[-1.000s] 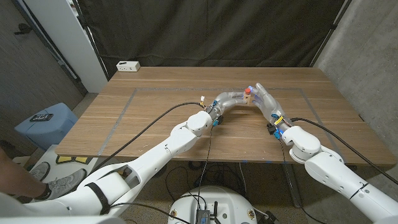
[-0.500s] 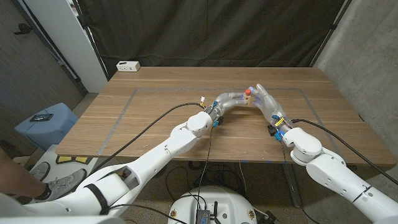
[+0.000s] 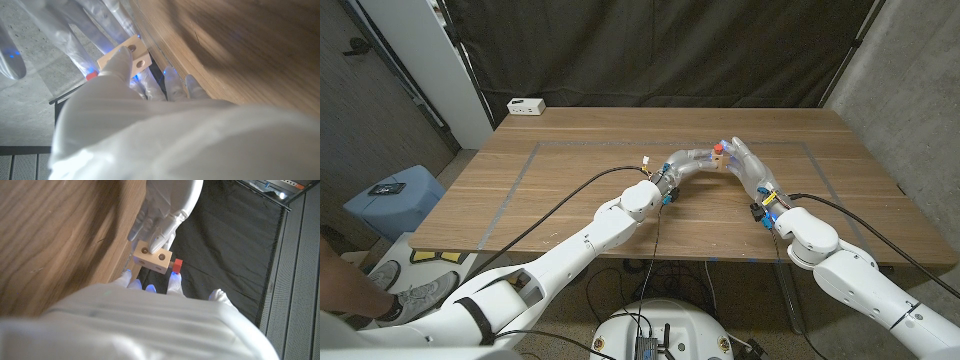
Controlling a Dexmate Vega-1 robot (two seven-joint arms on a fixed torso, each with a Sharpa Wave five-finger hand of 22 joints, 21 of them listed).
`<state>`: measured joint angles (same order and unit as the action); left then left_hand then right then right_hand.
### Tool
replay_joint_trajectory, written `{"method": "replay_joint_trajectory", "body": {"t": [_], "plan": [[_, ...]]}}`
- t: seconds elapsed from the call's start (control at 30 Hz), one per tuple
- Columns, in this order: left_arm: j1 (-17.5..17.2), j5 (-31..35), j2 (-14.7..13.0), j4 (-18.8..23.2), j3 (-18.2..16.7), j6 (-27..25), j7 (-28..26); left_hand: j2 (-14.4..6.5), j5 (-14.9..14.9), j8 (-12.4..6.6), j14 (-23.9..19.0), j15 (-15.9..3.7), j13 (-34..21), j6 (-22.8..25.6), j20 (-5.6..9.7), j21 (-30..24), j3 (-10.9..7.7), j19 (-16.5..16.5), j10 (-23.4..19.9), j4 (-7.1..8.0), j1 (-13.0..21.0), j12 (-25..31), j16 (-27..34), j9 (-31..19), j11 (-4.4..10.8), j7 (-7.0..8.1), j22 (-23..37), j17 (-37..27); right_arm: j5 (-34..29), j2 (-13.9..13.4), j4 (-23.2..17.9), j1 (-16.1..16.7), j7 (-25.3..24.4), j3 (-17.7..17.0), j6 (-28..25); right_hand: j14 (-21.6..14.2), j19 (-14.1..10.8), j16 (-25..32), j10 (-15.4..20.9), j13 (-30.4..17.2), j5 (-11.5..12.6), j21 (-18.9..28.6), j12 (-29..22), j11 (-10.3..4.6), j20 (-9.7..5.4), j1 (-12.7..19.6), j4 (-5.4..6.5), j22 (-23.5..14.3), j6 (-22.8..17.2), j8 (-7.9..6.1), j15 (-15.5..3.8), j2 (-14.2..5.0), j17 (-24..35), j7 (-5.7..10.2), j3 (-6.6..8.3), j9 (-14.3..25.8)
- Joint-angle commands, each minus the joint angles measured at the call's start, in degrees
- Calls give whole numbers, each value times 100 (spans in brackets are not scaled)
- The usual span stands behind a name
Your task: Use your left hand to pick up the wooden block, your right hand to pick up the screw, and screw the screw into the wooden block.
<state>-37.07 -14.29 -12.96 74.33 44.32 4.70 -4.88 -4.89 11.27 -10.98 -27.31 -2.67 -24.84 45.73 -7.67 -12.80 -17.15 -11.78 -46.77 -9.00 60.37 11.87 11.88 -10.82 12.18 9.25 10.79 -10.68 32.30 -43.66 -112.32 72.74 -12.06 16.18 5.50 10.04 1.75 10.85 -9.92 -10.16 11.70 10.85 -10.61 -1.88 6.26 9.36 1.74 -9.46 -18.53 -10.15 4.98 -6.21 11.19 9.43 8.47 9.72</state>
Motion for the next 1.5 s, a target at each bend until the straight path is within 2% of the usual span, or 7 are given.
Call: {"method": "replay_joint_trajectory", "body": {"t": [0.03, 0.73, 1.5], "plan": [[-13, -60, 2, 6, -25, -14, 11, -44, 19, -37, -3, -286, -20, 5, -25, -19, -25, -26, -37, 22, -14, 32, 37, -22, 7, -22, 33, -5, -13, 5, -27, 36, -11, 2, -11, 840, -9, 48, -689, -6, 39, 10, -31, -59, -21, -18, 13, -29, -65, -47, -49, -26, 8, 14, 53, 30], [43, -97, 9, -71, -30, -6, 76, -41, 20, -42, -5, -285, -19, 16, -25, -20, -25, -27, -41, 21, -18, 34, 36, -22, 5, -25, 33, -5, -84, -28, -133, 64, -54, 4, -67, 819, -44, 52, -637, -5, 48, 18, -42, -89, -51, -1, 0, -28, -175, -71, -87, -47, 1, 16, 86, 30], [58, -126, 20, -121, -30, -8, 103, -37, 21, -43, -4, -297, -20, 20, -22, -21, -23, -30, -40, 20, -23, 36, 34, -21, 7, -29, 33, -4, -65, -223, -281, 151, 106, -40, -131, 820, -84, 50, -605, -5, 51, 25, -42, -118, -57, 4, -6, -27, -230, -70, -101, -61, -1, 40, 112, 30]]}}
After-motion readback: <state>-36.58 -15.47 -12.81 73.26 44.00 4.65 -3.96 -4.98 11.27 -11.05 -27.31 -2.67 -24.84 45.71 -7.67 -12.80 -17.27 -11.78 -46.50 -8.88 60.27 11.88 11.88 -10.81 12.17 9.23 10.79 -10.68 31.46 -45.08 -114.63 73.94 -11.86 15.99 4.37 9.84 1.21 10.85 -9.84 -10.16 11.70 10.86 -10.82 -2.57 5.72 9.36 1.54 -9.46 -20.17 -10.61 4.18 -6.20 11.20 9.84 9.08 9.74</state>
